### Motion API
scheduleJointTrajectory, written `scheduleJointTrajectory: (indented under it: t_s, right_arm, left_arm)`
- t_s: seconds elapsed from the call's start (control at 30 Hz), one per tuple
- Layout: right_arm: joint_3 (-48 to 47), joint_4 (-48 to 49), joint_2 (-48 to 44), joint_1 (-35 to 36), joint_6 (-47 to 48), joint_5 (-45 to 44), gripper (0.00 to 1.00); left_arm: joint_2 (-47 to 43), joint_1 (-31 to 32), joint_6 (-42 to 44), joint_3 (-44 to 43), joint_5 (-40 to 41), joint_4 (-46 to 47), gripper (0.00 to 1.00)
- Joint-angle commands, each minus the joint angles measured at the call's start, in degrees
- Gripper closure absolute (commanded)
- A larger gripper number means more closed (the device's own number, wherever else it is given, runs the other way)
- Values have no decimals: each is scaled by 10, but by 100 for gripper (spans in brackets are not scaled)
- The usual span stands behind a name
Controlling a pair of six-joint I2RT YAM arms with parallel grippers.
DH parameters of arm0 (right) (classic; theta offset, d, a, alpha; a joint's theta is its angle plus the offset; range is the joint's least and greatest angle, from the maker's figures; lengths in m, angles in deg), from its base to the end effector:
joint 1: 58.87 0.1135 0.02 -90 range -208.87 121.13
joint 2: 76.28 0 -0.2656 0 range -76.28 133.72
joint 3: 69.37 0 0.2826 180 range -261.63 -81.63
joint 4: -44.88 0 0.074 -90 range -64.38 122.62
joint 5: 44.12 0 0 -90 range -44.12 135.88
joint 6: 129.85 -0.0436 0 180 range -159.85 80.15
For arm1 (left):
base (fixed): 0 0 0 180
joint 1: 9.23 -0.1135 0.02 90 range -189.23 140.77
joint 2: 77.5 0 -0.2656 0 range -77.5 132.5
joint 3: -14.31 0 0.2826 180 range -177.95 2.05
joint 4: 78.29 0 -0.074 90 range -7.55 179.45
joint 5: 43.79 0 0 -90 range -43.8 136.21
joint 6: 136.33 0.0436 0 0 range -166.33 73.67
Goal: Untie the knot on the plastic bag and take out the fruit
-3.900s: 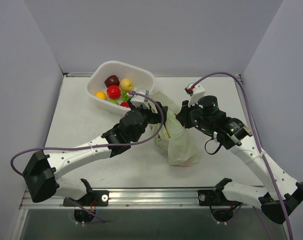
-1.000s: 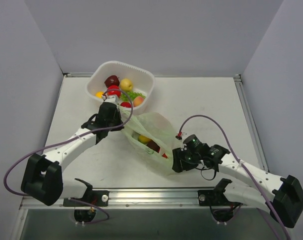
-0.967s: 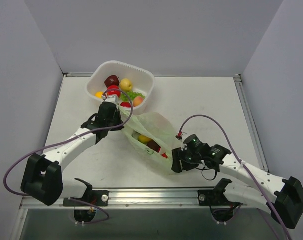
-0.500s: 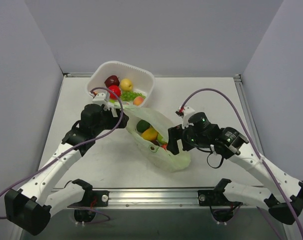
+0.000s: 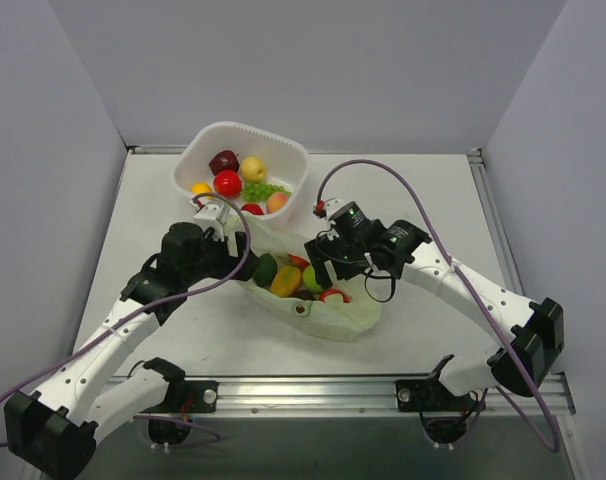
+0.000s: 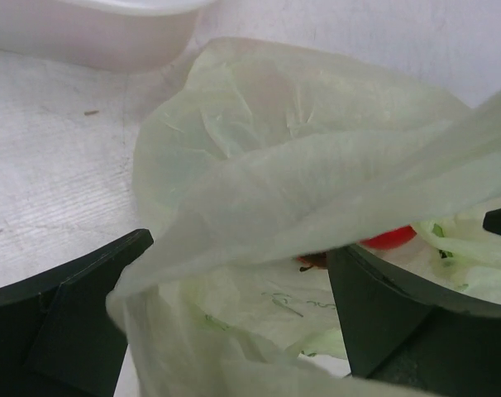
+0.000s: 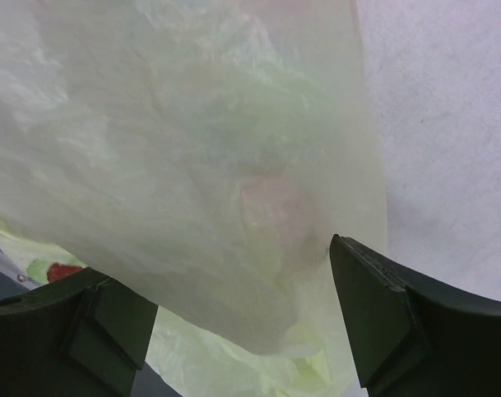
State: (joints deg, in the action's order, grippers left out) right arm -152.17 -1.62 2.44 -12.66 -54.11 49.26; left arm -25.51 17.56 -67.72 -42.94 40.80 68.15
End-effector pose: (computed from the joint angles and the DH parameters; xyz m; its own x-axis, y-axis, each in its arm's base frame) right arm 0.2311 0.2448 0.3148 -0.6373 -0.3095 -0.7057 -0.6126 0.7590 0.2204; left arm 0.2135 -0.1124 0.2930 -0.5847 -0.1115 -0.8035 0.3325 0.8706 -0.3627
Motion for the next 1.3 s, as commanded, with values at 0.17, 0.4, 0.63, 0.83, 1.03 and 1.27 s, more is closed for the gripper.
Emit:
scheduleJointTrajectory:
  t_s: [0.17,0.4,0.63,0.83,1.03,1.27]
  right_arm:
    - [-104,105,43,5,36,13,20]
    - [-166,138,128,-17,14,16,56]
    - [-145,153,173,-97,-59,46,97]
    - [-108,146,198,-143,-90,40,98]
    - [-87,134,199,-146,-86,27,81]
    - [-31,130,100,-147,-58,59,35]
  left_arm:
    - [52,48,33,-10,-32,7,3]
    - [20,84,65,4,1,-10,3]
    - [-43,90,116,32,-22,-19,3]
    - [-112,103,153,42,-125,31,3]
    - [-58,152,96,20,-125,169,3]
    - [106,288,115,-47,42,241,4]
